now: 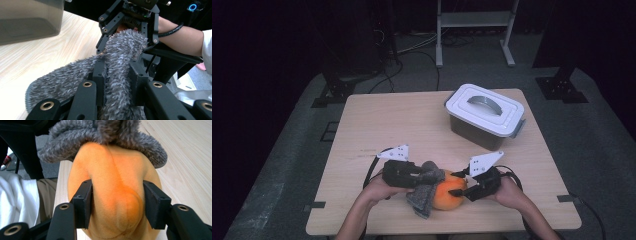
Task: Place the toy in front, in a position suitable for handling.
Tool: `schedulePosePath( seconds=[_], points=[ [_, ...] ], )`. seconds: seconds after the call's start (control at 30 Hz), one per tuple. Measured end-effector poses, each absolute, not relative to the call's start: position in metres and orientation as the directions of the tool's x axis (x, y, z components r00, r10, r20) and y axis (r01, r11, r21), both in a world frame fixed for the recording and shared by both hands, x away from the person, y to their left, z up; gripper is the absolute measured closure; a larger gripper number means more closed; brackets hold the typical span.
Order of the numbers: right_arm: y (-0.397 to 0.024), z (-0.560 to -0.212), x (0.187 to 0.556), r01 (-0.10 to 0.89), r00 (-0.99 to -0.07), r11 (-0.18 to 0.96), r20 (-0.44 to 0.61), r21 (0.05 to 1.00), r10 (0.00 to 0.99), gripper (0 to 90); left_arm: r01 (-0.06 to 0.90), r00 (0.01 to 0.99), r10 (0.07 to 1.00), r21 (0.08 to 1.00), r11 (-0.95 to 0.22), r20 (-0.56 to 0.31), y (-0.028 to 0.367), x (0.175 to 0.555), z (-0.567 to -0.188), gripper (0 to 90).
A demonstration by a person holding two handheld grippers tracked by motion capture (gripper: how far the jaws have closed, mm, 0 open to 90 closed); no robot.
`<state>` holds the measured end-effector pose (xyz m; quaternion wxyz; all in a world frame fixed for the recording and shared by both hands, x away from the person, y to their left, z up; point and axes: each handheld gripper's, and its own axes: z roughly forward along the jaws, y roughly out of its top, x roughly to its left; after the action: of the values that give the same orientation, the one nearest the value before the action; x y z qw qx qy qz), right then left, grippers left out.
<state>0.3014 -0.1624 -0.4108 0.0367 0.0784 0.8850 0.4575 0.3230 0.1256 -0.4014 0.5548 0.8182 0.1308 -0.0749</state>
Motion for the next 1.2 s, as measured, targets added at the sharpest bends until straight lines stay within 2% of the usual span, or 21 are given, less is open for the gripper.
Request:
schedulePosePath(
  seconds=[0.2,0.47,0.63,0.8,1.07,1.2],
  points=[
    [-0.161,-0.409,0.299,0.084,-0.986,0.581,-0.017,0.81,0.166,47.7,0.315,0.949,0.142,0.885,-0.342,-0.282,0.131,0.325,-0.404,71.0],
    [-0.146,-0.409,0.288,0.04,-0.99,0.585,-0.047,0.81,0.133,48.1,0.283,0.959,0.12,0.888,-0.362,-0.257,0.115,0.32,-0.4,71.1],
    [-0.149,-0.409,0.29,0.041,-0.989,0.582,-0.05,0.812,0.139,50.2,0.291,0.957,0.133,0.887,-0.358,-0.26,0.12,0.322,-0.4,71.1],
    [-0.16,-0.41,0.297,0.068,-0.987,0.562,-0.026,0.824,0.157,51.1,0.298,0.954,0.139,0.892,-0.341,-0.266,0.131,0.323,-0.399,71.1],
    [-0.184,-0.413,0.313,0.17,-0.971,0.514,0.054,0.841,0.233,50.0,0.291,0.956,0.128,0.902,-0.32,-0.264,0.132,0.322,-0.397,71.0],
    [-0.181,-0.411,0.312,0.183,-0.969,0.526,0.061,0.83,0.24,40.6,0.297,0.954,0.135,0.898,-0.325,-0.267,0.125,0.323,-0.4,71.1]
  ],
)
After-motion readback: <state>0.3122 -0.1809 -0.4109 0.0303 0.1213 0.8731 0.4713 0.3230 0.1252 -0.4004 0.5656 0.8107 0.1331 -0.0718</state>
